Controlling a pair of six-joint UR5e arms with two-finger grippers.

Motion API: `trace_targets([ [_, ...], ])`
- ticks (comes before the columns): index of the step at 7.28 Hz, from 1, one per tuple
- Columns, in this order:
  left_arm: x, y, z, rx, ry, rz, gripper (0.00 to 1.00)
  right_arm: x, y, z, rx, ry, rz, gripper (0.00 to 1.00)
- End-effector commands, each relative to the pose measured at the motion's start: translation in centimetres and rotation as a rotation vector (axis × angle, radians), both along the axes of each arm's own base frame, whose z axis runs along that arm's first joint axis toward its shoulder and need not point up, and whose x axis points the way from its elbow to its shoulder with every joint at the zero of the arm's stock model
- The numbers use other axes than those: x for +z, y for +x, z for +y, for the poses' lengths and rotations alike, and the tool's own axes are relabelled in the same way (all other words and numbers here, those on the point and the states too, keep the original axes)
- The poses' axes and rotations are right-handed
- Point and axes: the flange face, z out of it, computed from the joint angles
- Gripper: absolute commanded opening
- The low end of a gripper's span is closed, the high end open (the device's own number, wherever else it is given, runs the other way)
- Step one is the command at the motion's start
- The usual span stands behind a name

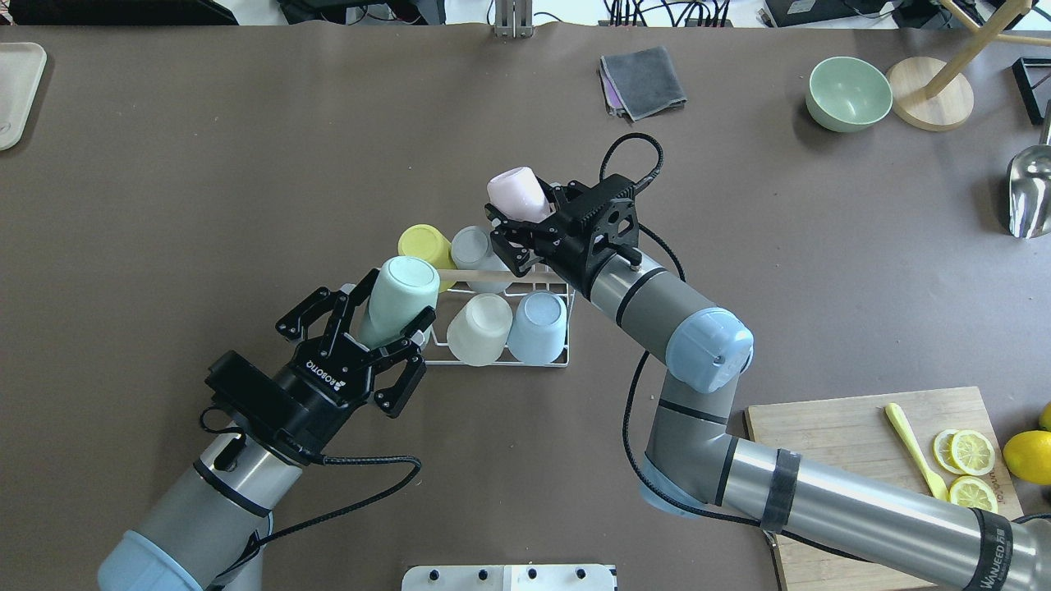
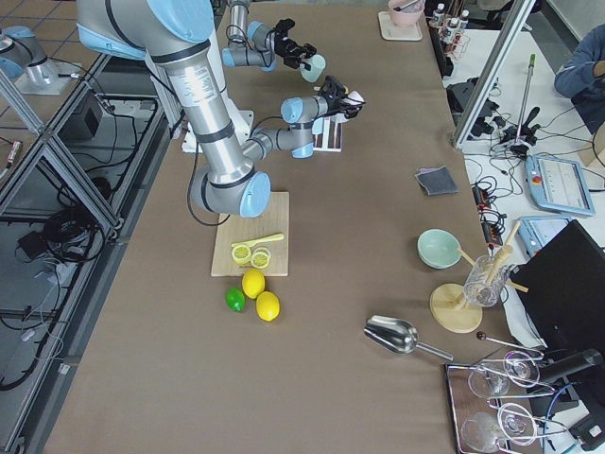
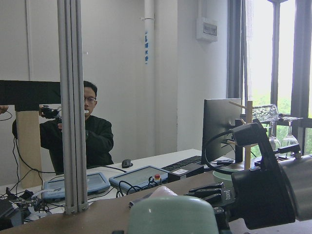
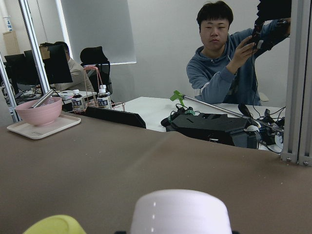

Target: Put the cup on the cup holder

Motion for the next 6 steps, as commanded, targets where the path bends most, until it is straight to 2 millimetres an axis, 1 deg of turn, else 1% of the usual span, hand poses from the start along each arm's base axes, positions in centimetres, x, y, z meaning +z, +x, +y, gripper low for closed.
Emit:
trace_targets([
  [1, 0.58, 0.65, -0.28, -0.004, 0.000, -0.018, 0.00, 0.39, 0.17, 0.99, -0.010, 0.001, -0.003, 0.00],
  [2, 0.44, 0.77, -0.44, -0.007, 0.000, -0.017, 0.00, 0.76, 0.79, 0.53, -0.004, 0.003, -0.007, 0.00],
  [3, 0.28, 0.74, -0.58, -0.009, 0.002, -0.015, 0.00, 0.70, 0.83, 0.54, -0.004, 0.004, -0.008, 0.00],
  [5, 0.23, 0.79, -0.74, -0.012, 0.001, -0.016, 0.00, 0.66, 0.55, 0.84, -0.008, 0.005, -0.008, 0.00],
  [6, 0.61, 1.08, -0.78, -0.012, 0.000, -0.026, 0.00, 0.59, 0.38, 1.17, -0.011, 0.005, -0.011, 0.00],
])
